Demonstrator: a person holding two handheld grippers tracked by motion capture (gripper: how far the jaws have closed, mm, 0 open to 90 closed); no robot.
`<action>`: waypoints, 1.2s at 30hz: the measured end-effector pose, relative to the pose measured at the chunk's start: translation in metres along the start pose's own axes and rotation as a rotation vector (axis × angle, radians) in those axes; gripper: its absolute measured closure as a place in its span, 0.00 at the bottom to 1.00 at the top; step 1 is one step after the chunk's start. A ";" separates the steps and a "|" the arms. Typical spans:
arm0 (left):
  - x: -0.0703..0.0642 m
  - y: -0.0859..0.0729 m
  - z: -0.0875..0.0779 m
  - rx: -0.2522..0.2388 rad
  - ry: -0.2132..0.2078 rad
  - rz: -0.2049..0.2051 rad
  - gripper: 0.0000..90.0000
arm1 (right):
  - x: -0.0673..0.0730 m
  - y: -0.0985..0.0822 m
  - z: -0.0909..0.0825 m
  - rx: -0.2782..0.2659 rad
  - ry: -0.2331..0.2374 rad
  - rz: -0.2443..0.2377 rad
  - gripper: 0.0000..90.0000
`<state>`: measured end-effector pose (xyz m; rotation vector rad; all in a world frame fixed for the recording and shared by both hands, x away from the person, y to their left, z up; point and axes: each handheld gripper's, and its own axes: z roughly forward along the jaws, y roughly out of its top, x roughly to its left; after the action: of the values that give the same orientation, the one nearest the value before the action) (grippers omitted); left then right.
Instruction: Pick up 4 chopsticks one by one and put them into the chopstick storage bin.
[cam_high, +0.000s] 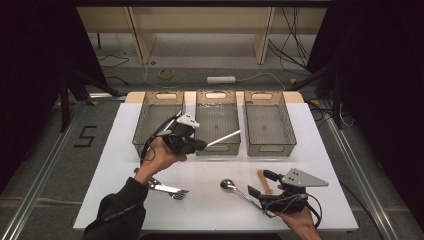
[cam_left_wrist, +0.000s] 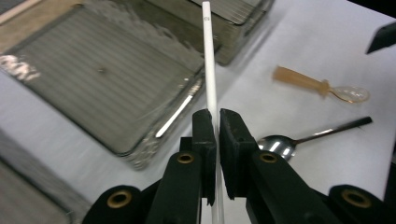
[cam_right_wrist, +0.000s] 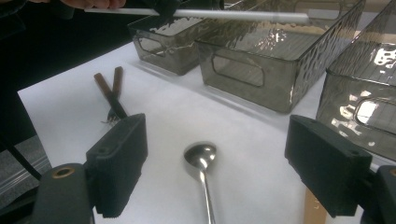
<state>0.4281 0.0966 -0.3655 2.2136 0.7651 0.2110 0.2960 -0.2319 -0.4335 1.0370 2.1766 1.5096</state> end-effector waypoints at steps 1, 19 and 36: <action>0.004 -0.001 -0.002 -0.003 0.010 -0.014 0.94 | 0.000 0.000 0.000 0.000 0.000 0.000 0.25; 0.060 -0.017 -0.015 -0.053 0.186 -0.148 0.94 | 0.000 -0.001 0.001 0.004 0.001 0.001 0.25; 0.105 -0.025 -0.022 -0.067 0.286 -0.252 0.94 | -0.001 -0.001 0.001 0.003 0.000 0.006 0.25</action>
<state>0.4931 0.1842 -0.3774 2.0238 1.1658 0.4265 0.2972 -0.2323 -0.4346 1.0452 2.1787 1.5093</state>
